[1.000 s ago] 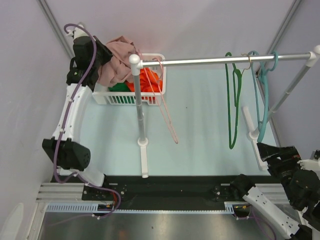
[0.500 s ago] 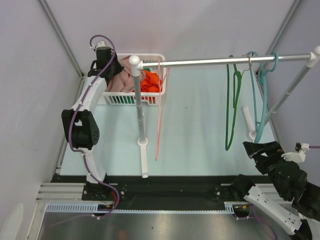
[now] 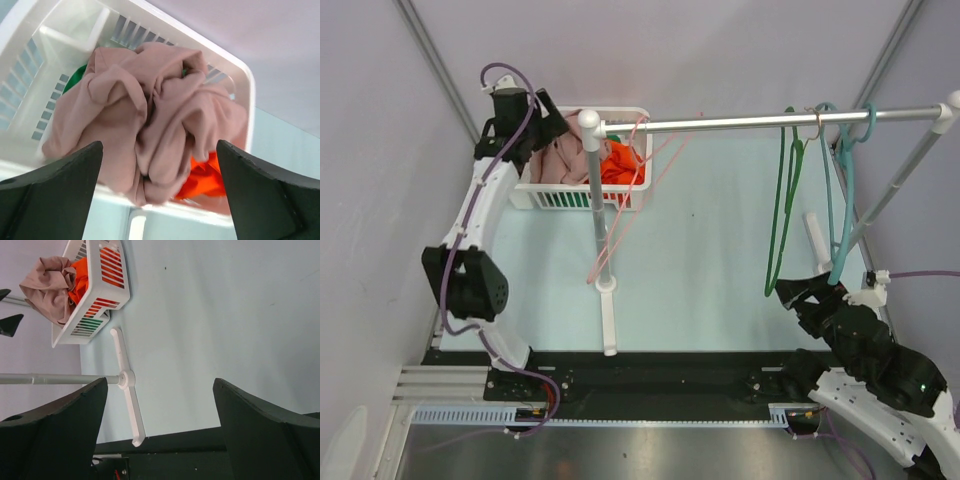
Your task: Remove the t-shirt from the hanger
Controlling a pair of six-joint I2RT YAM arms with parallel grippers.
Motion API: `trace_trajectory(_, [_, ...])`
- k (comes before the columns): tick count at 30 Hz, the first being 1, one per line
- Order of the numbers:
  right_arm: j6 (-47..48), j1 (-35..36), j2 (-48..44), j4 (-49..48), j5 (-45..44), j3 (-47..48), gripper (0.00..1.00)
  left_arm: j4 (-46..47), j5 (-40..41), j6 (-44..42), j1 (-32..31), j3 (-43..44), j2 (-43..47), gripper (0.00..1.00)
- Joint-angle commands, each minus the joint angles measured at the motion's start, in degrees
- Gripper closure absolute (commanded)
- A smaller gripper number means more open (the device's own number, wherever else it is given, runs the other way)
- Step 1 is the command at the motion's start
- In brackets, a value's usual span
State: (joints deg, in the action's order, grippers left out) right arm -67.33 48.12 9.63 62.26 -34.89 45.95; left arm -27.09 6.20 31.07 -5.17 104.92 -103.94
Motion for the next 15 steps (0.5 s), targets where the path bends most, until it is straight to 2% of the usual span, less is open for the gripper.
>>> trace_trajectory(1, [-0.70,0.40,1.27,-7.40,1.76,-2.53,0.09,-1.56,-1.54,0.92,-0.98,-6.73,14.69,0.00])
trace_trajectory(5, [-0.78,0.40,1.88,-10.40,3.51,-5.43,0.09,0.72,-2.94,0.75,-4.31,-18.75,25.78,0.00])
trace_trajectory(7, [-0.70,0.48,2.06,-12.33,4.22,-7.36,0.09,1.07,-3.38,0.22,-7.83,-22.64,29.65,0.00])
trace_trajectory(10, [-0.35,0.40,2.15,-15.57,4.92,-9.91,0.08,1.69,-3.38,1.53,-12.22,-32.91,38.35,0.00])
trace_trajectory(11, [0.00,0.40,2.24,-16.46,5.10,-10.79,0.08,3.26,-3.12,1.89,-13.36,-39.47,42.90,0.00])
trace_trajectory(13, [0.88,0.40,2.50,-19.79,6.06,-12.28,0.07,4.06,-3.73,4.25,-15.74,-45.83,47.75,0.00])
trace_trajectory(14, [1.76,0.48,2.50,-21.20,6.59,-14.12,0.07,5.63,-4.34,4.96,-16.10,-51.87,50.04,0.00])
trace_trajectory(15, [2.02,0.40,2.50,-22.35,7.81,-14.92,0.07,6.43,-4.96,6.62,-17.06,-54.80,55.11,0.00])
